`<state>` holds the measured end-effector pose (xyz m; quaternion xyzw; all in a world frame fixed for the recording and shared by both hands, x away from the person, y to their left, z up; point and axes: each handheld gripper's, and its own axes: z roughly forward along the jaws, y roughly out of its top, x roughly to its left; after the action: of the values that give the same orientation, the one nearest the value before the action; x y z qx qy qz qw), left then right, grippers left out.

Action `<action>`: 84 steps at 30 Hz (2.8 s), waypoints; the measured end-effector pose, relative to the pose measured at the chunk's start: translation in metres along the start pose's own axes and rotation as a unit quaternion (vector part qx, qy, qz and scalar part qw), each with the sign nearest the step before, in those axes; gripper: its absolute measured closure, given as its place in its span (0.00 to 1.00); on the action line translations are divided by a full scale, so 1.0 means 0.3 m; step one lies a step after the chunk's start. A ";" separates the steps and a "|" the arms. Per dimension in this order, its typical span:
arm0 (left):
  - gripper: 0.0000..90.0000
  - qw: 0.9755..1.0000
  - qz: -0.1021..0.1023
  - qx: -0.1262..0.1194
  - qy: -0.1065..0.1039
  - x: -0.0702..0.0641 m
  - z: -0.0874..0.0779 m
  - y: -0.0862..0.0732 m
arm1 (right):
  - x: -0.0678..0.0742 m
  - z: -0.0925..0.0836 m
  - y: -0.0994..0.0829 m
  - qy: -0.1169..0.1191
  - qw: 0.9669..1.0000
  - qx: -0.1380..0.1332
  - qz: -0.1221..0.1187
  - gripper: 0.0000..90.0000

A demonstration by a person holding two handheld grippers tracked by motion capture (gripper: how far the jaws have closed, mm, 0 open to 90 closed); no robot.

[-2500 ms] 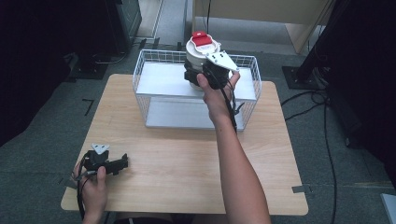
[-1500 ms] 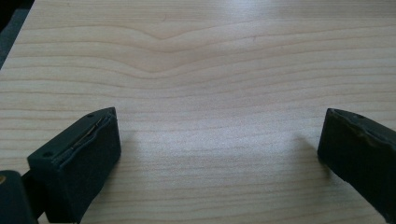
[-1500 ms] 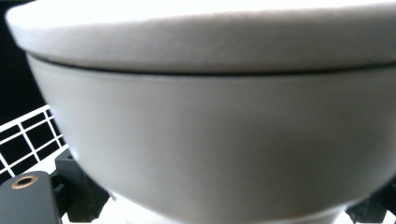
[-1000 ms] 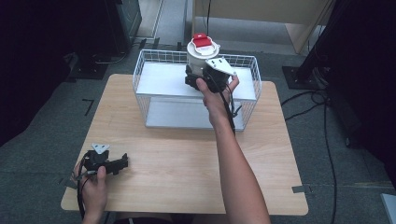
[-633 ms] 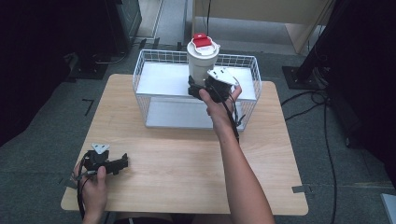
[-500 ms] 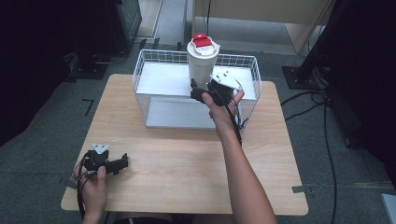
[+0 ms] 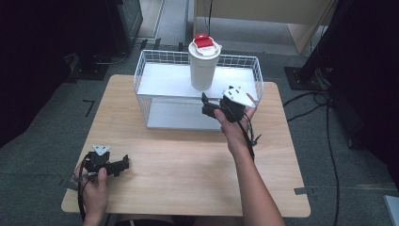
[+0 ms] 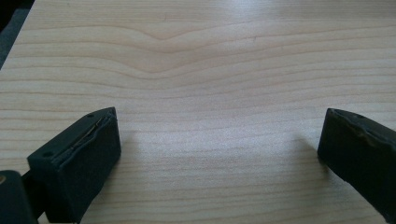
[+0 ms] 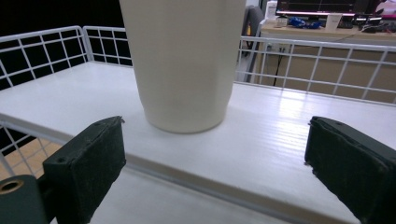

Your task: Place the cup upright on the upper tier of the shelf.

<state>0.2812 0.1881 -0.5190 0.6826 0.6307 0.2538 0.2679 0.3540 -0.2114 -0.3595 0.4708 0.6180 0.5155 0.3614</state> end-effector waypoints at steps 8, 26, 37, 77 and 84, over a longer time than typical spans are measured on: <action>0.00 1.000 0.000 0.001 0.000 0.000 0.000 0.000 | -0.032 -0.092 -0.051 -0.003 1.000 -0.001 -0.002 0.06; 0.00 1.000 0.001 0.001 0.000 0.000 -0.001 0.000 | -0.138 -0.222 -0.209 -0.032 0.999 0.021 0.017 0.06; 0.00 1.000 0.001 0.001 0.000 0.000 0.000 0.000 | -0.223 -0.301 -0.325 -0.064 0.996 0.048 0.030 0.06; 0.00 1.000 0.000 0.001 -0.001 0.000 0.000 0.000 | -0.441 -0.519 -0.590 -0.155 0.977 0.131 0.069 0.06; 0.00 1.000 0.000 0.001 -0.001 0.000 0.000 0.000 | -0.464 -0.561 -0.618 -0.160 0.974 0.145 0.069 0.06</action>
<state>0.2811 0.1880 -0.5189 0.6830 0.6307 0.2530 0.2678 0.1994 -0.3988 -0.5112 0.6358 0.5866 0.3622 0.3471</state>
